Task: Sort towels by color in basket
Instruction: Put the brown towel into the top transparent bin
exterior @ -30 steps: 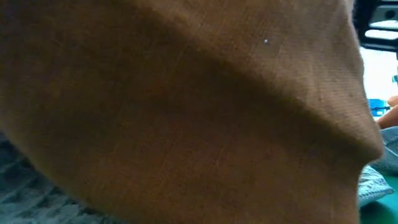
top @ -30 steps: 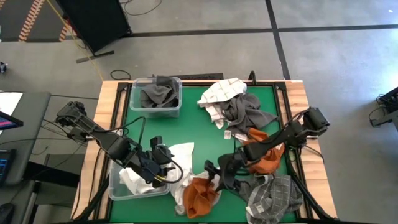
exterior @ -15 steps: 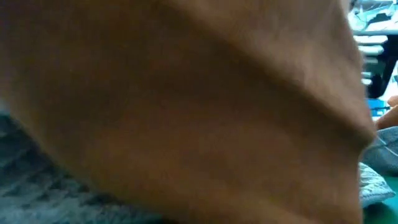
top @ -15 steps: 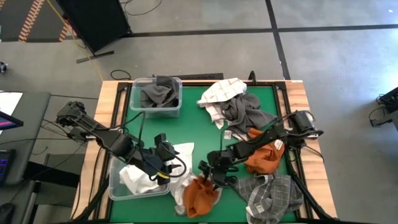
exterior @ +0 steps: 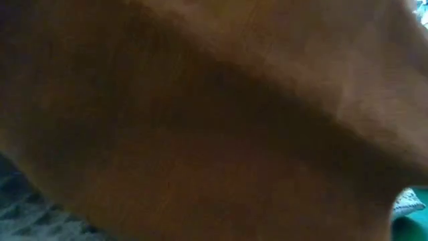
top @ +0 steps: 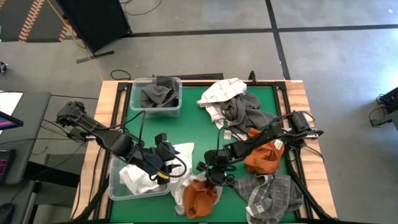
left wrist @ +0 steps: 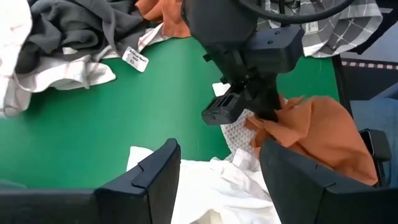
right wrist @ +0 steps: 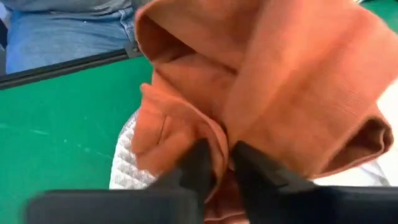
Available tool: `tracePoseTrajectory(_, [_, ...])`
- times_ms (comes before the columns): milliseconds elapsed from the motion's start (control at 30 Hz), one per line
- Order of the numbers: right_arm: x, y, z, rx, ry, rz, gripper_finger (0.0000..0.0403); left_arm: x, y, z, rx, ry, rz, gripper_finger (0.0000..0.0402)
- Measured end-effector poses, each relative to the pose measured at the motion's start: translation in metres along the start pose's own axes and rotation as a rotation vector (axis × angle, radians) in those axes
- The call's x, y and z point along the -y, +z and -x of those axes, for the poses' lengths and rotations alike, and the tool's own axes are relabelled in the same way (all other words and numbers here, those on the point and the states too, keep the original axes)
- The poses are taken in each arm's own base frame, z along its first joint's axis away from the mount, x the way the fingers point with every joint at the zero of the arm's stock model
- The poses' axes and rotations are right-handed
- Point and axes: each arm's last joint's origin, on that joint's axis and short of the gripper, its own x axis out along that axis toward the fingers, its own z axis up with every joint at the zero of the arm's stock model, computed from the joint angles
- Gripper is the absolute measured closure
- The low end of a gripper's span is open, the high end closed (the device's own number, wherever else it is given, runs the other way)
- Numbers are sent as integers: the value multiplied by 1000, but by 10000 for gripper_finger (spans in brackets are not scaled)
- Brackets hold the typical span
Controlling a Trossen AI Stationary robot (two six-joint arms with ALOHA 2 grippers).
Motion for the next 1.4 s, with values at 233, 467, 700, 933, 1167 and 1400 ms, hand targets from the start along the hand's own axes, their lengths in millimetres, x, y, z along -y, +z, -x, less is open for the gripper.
tracePoseTrajectory(233, [0,1,2,-11,-1,20,381,0,0,0,0,0,1,193])
tracePoseTrajectory(467, [-3,30,36,-22,-61,69,385,0,0,0,-1,1,1,193])
tracePoseTrajectory(700, [-11,70,101,-74,-252,168,385,0,0,0,-1,1,2,193])
tracePoseTrajectory(933, [-8,87,190,-110,-563,193,385,0,0,0,-1,2,0,193])
tracePoseTrajectory(1167, [5,77,267,-216,-974,132,385,-1,0,0,-2,5,-8,194])
tracePoseTrajectory(1400, [16,44,277,-273,-964,-24,385,-2,0,-1,-2,9,-15,194])
